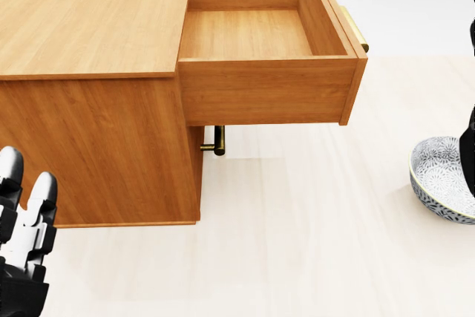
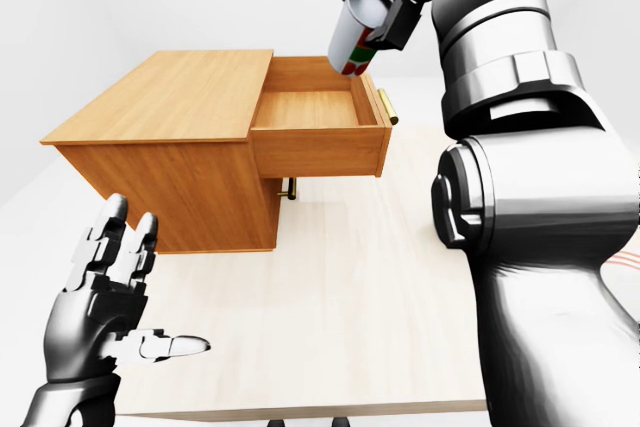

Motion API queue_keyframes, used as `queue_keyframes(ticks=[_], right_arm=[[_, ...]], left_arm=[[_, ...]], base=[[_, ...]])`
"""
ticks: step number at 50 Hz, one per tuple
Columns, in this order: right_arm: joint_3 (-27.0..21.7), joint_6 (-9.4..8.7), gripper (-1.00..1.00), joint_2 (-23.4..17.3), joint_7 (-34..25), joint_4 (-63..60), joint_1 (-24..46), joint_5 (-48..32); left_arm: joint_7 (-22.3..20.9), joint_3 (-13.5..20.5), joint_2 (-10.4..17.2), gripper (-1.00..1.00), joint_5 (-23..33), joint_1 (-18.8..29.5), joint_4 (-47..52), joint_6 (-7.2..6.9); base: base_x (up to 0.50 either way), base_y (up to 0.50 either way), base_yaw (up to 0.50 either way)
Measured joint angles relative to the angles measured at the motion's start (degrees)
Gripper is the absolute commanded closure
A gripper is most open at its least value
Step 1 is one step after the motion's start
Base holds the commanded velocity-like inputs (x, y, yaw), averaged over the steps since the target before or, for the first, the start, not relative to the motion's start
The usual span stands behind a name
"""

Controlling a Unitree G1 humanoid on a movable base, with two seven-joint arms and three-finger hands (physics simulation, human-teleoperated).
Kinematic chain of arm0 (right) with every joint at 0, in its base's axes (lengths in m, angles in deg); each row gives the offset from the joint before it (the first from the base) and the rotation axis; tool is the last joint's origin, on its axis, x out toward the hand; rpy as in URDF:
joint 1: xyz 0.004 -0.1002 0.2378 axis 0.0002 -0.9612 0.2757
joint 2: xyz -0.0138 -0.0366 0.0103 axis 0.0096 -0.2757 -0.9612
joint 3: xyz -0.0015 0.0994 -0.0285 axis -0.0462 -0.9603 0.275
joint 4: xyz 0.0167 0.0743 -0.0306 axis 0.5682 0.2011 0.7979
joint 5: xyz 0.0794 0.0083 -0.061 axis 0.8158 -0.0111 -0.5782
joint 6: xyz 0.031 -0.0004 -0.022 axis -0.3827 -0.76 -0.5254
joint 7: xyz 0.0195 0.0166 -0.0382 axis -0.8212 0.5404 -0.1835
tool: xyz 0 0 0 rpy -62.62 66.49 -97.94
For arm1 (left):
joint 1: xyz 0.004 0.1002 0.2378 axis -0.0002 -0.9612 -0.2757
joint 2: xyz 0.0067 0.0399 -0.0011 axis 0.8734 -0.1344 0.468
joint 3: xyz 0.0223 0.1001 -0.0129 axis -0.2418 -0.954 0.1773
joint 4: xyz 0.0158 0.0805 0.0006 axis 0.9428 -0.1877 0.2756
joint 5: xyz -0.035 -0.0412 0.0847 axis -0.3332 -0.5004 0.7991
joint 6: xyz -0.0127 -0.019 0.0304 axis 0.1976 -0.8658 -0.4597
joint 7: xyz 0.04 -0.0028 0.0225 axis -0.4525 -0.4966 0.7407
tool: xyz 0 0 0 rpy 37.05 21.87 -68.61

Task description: Put the ketchup in the top drawer of the cabinet.

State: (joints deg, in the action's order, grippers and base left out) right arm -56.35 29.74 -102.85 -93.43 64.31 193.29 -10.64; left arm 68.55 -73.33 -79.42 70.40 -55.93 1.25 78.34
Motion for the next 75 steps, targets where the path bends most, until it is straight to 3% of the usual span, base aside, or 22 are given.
queue_keyframes(ticks=[75], right_arm=[[-0.44, 0.0, 1.0, 3.84, 0.0, 0.41, -5.81, 9.55]], left_arm=[[0.1, 0.58, 0.03, -1.0, -0.25, 0.87, -0.27, -0.68]], base=[[0.0, 0.0, 0.0]])
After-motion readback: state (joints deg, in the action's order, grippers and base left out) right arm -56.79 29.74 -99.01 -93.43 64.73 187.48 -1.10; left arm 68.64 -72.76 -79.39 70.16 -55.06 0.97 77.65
